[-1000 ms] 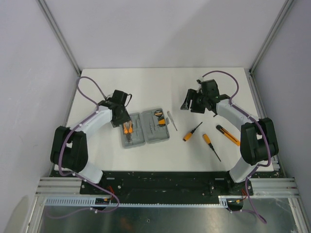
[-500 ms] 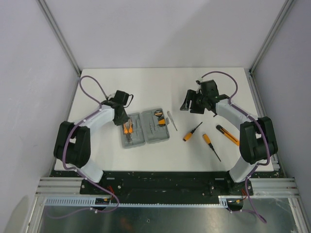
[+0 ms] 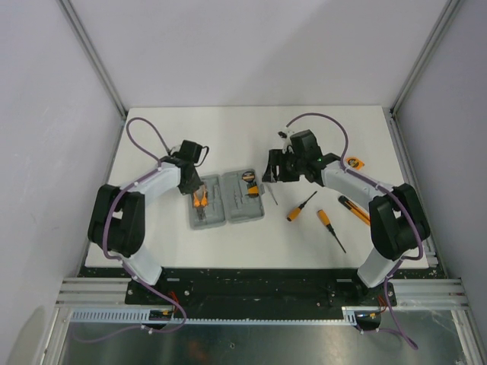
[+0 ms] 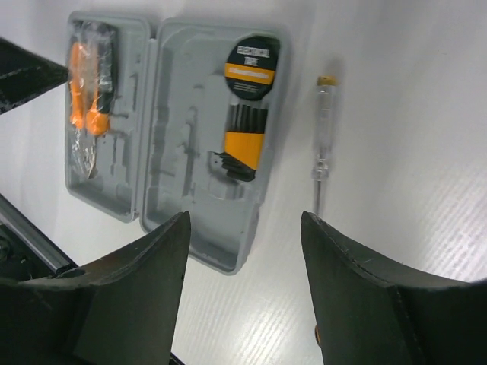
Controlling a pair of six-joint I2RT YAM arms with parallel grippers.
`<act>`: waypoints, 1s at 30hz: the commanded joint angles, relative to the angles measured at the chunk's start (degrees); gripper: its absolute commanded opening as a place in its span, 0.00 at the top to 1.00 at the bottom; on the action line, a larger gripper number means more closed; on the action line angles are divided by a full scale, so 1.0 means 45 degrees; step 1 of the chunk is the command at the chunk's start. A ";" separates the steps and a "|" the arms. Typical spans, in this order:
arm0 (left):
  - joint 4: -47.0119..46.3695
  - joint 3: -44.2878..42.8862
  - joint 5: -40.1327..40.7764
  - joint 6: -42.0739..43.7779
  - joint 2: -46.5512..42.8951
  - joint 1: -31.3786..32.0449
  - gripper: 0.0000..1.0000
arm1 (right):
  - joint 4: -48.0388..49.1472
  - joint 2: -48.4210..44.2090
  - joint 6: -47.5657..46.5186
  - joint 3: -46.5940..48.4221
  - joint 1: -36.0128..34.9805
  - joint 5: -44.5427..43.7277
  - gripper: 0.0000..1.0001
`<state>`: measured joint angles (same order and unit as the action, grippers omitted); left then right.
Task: Pack the tool kit
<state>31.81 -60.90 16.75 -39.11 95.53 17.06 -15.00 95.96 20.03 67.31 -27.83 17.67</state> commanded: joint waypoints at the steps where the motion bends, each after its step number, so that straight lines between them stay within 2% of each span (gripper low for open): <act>1: -0.0044 0.0137 -0.0070 0.0117 0.0735 -0.0146 0.98 | 0.1019 -0.0425 -0.0300 0.0004 -0.0471 0.0132 0.36; 22: -0.0377 0.0695 -0.1217 0.0315 0.1509 -0.0862 1.00 | 0.0869 0.1370 -0.0546 0.0004 -0.1843 -0.1404 0.40; 30: 0.0486 0.0459 -0.2163 0.0437 0.1854 -0.0855 1.00 | 0.0994 0.1405 -0.0493 0.0004 -0.2019 -0.1612 0.40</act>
<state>25.91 -61.80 11.31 -38.46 98.26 13.23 -12.10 102.08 18.31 67.29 -36.29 12.01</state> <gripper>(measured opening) 0.003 0.606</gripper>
